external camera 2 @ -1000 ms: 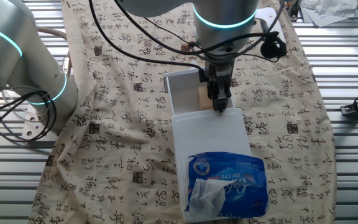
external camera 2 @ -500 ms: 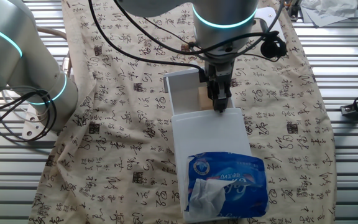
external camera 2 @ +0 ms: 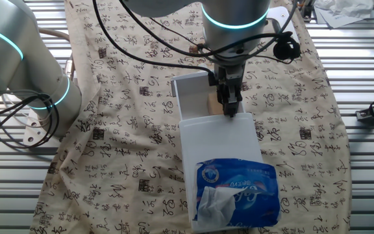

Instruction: Put things in the drawer

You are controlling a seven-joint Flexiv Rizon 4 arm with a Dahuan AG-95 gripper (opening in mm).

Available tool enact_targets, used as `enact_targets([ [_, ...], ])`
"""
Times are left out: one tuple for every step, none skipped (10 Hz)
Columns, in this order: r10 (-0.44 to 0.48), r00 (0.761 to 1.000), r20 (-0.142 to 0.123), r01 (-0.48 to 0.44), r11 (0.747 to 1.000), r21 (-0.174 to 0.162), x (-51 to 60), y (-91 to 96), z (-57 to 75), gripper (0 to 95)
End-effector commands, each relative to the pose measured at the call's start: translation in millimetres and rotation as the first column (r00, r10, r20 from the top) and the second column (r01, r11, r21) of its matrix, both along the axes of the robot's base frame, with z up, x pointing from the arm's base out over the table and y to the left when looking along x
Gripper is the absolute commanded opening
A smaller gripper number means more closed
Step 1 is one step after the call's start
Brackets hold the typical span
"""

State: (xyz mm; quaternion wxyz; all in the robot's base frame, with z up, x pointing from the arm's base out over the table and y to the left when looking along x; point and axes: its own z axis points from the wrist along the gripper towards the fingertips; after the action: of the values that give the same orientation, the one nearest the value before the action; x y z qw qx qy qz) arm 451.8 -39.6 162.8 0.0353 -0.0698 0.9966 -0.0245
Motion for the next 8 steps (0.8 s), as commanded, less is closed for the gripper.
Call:
enact_targets([
  [0.001, 1.000, -0.003, -0.001, 1.000, -0.001, -0.2, 0.4, 2.5, 57.0],
  [0.001, 1.000, -0.003, -0.001, 1.000, -0.002, -0.4, 0.8, 7.3, 57.0],
  [0.002, 1.000, -0.004, -0.002, 1.000, -0.005, -0.7, 1.3, 11.7, 57.0],
  [0.005, 1.000, -0.004, -0.005, 1.000, -0.009, -1.1, 2.0, 17.2, 57.0],
  [0.004, 1.000, -0.005, -0.004, 1.000, -0.011, -1.4, 2.7, 21.6, 57.0],
  [0.002, 1.000, -0.006, -0.002, 1.000, -0.012, -1.9, 3.6, 27.5, 57.0],
  [0.002, 1.000, -0.005, -0.002, 1.000, -0.012, -2.2, 4.1, 30.2, 57.0],
  [0.003, 1.000, -0.004, -0.003, 1.000, -0.011, -3.2, 5.2, 36.4, 57.0],
])
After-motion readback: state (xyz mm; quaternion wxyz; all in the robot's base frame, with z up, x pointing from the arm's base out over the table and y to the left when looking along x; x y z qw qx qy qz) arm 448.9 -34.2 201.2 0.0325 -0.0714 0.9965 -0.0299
